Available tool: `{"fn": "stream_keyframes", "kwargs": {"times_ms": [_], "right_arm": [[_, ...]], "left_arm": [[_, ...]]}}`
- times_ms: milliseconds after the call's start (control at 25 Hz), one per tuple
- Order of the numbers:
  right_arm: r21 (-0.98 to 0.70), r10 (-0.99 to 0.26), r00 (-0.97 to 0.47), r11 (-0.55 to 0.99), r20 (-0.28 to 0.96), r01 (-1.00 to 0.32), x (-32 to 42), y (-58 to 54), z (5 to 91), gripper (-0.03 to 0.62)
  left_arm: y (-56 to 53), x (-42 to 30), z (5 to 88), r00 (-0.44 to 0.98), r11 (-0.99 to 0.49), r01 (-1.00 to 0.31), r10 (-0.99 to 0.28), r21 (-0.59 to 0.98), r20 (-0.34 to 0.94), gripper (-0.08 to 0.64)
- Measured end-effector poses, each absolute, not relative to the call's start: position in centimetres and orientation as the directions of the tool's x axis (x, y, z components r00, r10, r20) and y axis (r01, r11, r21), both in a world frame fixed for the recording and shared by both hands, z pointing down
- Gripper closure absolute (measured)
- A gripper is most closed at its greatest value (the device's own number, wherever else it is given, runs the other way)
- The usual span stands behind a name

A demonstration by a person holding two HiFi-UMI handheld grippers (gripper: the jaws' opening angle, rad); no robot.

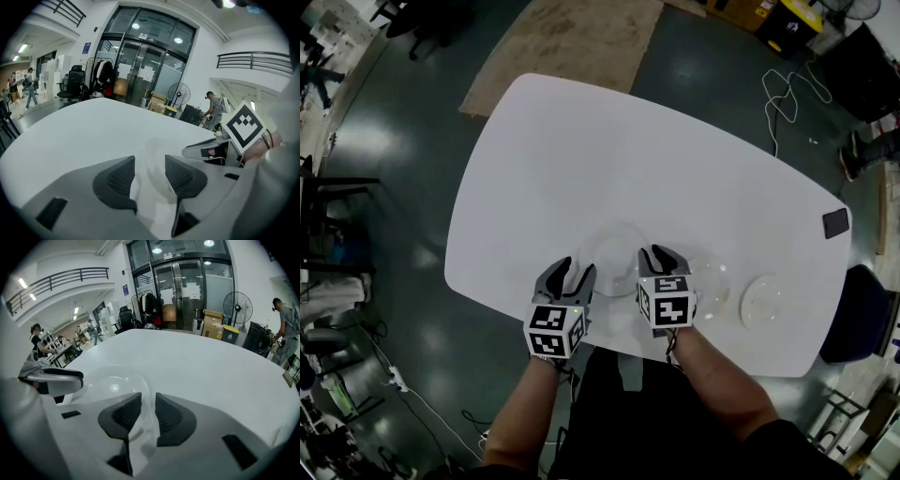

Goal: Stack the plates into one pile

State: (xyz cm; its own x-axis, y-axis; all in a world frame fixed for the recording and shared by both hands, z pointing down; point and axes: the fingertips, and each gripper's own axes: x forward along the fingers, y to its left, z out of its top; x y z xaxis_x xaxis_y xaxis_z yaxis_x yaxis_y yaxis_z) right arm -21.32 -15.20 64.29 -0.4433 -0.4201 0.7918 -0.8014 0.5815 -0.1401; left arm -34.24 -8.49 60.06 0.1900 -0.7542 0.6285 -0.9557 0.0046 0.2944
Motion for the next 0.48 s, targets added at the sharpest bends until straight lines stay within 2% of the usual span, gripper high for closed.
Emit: {"fn": "stream_keyframes", "kwargs": {"times_ms": [480], "right_arm": [[-0.152, -0.419, -0.442, 0.567, 0.793, -0.810, -21.7, -15.1, 64.3, 0.488]], "left_arm": [[-8.5, -33.0, 61.5, 0.285, 0.069, -0.875, -0.726, 0.479, 0.626, 0.355]]}}
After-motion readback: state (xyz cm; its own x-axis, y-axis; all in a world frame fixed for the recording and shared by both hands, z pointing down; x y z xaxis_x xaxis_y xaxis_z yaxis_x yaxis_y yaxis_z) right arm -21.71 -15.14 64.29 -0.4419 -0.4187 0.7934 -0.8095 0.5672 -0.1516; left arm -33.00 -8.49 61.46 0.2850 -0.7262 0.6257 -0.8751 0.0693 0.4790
